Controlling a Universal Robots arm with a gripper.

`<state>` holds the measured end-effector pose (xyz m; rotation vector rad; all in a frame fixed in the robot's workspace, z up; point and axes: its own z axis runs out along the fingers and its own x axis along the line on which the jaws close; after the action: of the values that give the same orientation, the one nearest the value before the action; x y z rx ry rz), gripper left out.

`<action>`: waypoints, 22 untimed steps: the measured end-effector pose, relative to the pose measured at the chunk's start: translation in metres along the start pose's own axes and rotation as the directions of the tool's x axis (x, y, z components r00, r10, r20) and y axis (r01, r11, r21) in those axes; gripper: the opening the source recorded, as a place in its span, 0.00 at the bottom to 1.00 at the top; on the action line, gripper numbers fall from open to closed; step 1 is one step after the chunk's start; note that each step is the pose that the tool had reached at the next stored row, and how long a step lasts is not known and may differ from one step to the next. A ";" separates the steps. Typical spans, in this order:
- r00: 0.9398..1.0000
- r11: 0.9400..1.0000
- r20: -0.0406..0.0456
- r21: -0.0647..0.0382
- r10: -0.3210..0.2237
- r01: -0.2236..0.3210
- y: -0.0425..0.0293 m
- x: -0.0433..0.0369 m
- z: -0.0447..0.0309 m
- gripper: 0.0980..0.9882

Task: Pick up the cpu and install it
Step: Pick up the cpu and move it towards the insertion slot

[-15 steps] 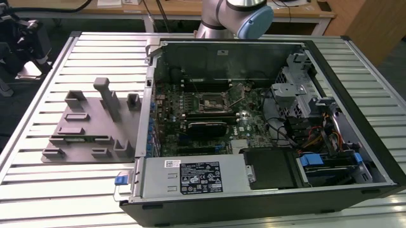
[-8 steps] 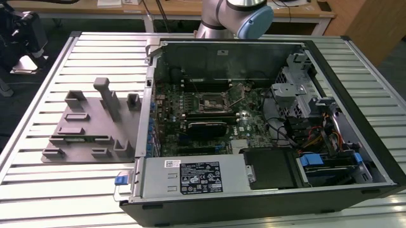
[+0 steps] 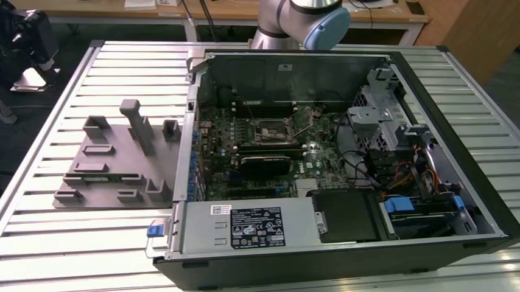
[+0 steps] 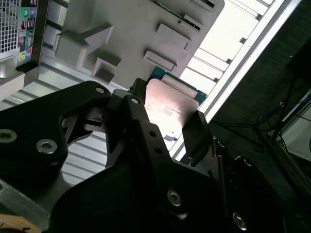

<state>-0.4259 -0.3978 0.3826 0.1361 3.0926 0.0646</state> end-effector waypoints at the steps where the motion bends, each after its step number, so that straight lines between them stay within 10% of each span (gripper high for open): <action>1: 1.000 1.000 0.000 0.000 0.000 0.000 0.0001 -0.0004 -0.0002 0.50; 22: 1.000 1.000 0.000 0.000 0.000 0.000 0.0034 -0.0384 0.0019 0.50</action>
<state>-0.3873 -0.3978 0.3825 0.1362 3.0925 0.0647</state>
